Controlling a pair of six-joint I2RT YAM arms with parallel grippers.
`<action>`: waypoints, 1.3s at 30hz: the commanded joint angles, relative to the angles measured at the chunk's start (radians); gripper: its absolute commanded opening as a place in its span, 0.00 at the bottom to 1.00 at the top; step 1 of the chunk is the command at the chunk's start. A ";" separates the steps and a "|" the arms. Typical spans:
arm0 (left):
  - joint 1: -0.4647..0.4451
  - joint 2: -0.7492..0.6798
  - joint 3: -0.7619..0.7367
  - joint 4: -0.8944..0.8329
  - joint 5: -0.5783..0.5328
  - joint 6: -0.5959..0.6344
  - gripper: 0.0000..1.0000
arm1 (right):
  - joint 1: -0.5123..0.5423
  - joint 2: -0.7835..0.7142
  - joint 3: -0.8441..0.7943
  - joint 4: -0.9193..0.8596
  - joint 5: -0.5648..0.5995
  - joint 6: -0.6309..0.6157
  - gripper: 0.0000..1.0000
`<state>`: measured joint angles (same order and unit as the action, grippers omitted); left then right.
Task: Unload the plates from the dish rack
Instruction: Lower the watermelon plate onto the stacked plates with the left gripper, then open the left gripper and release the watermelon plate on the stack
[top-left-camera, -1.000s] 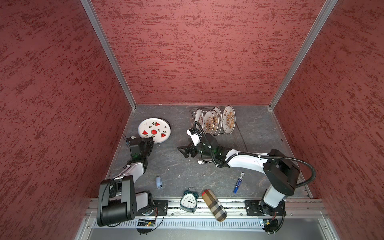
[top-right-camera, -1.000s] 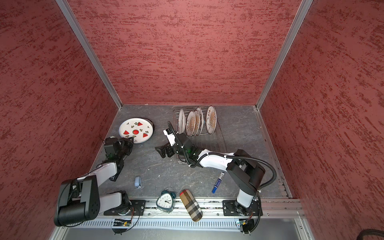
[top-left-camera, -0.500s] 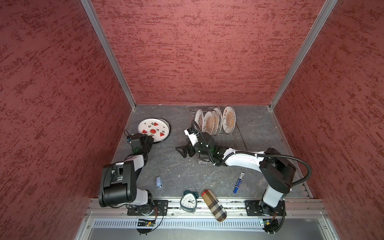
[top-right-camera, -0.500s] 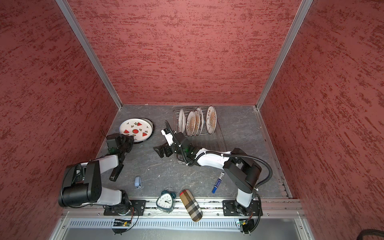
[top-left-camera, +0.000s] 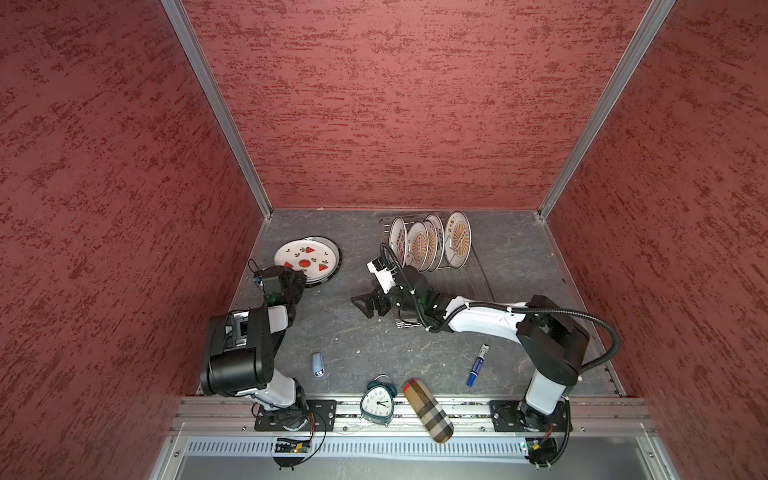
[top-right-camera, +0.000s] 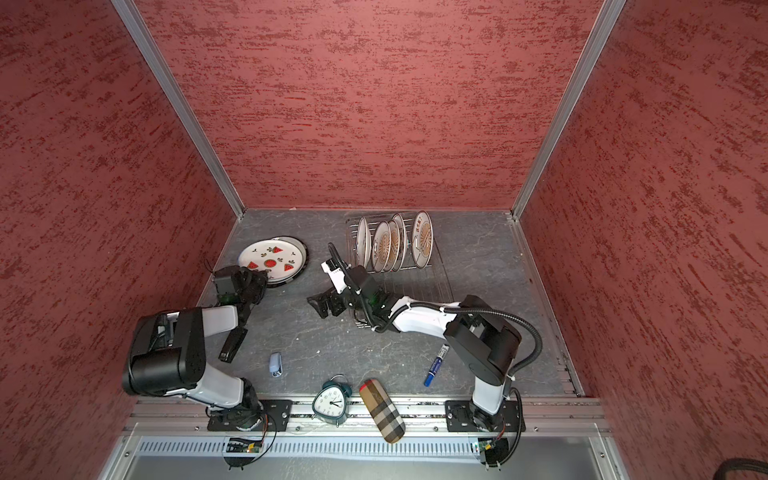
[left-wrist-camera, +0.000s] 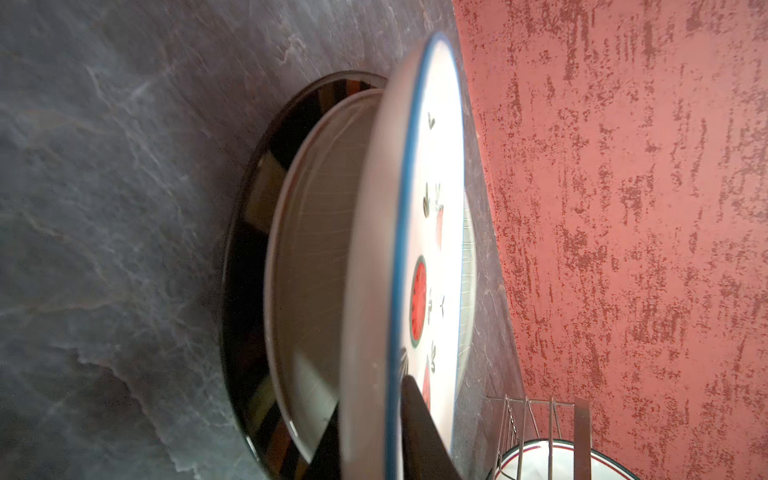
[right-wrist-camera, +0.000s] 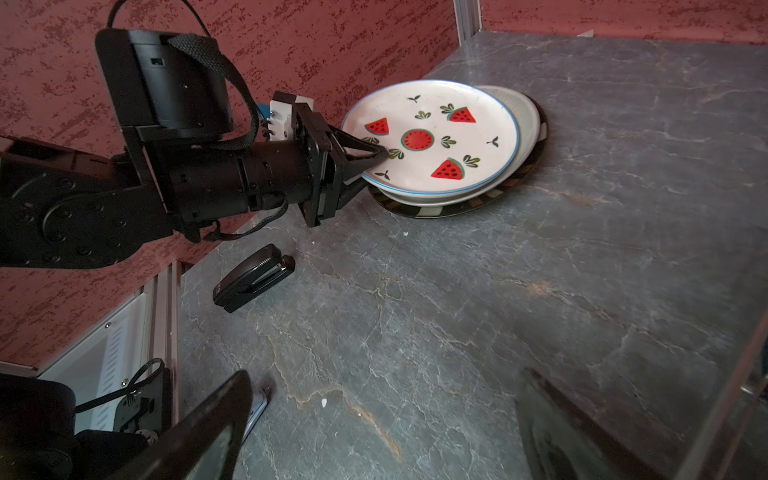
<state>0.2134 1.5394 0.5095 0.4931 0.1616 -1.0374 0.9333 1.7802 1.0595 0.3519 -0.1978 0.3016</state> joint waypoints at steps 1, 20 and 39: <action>0.004 0.006 0.027 0.103 0.036 0.002 0.21 | 0.009 0.000 0.042 -0.008 -0.009 -0.021 0.99; 0.006 0.020 0.049 0.030 -0.038 0.025 0.61 | 0.013 0.014 0.062 -0.014 0.012 -0.023 0.99; -0.046 -0.068 0.071 -0.155 -0.235 0.084 0.82 | 0.013 0.017 0.051 -0.011 0.024 -0.019 0.99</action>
<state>0.1734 1.4895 0.5625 0.3550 -0.0338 -0.9791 0.9371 1.7832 1.0973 0.3264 -0.1936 0.2951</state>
